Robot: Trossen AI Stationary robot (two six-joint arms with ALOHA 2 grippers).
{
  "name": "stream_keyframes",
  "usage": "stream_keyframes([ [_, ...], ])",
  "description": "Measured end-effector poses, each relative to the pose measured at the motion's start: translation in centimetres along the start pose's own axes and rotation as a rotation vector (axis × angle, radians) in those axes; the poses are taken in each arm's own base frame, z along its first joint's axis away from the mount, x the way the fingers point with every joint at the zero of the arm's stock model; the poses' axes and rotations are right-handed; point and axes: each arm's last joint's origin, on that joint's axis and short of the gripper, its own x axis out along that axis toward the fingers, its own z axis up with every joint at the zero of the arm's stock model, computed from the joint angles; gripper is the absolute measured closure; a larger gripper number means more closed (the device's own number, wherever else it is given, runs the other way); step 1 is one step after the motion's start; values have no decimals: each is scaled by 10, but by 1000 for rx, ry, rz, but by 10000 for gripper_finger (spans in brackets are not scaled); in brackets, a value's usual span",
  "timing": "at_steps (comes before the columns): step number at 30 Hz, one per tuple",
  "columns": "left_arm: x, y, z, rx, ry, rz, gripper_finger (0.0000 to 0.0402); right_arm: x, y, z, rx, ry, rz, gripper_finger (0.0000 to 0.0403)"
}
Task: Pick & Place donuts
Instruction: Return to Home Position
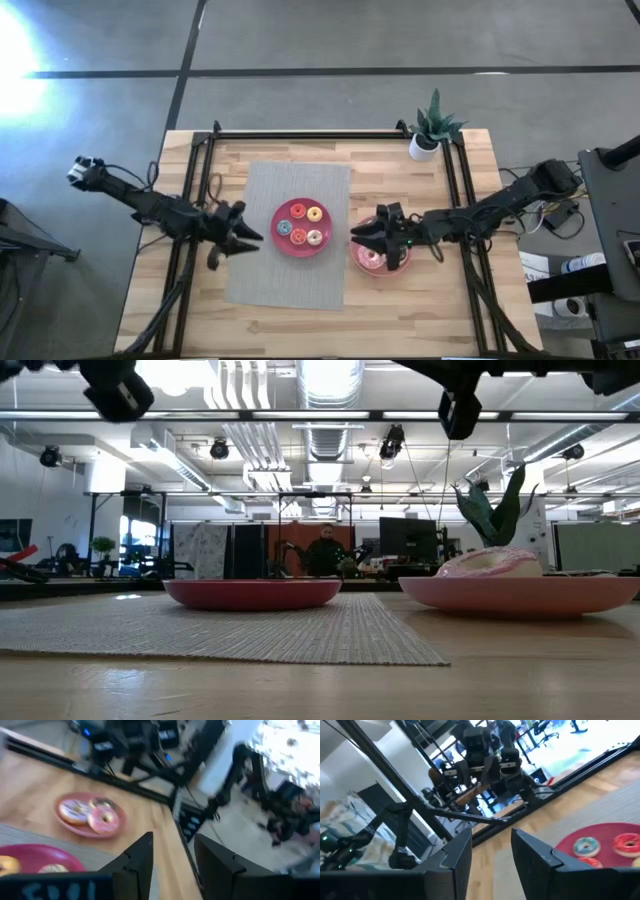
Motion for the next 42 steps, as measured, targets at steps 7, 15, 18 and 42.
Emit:
stream_keyframes([
  [7,-28,27,0,17,-98,85,284,-33,-20,20,-61,-56,-50,266],
  [15,-54,36,-9,61,-144,39,284,-71,-46,26,-58,-98,-116,273],
  [18,-57,41,-20,69,-147,38,284,-84,-57,21,-37,-117,-130,275],
  [42,-46,76,-76,-82,-175,178,284,-121,-104,-17,15,-203,-366,271],
])
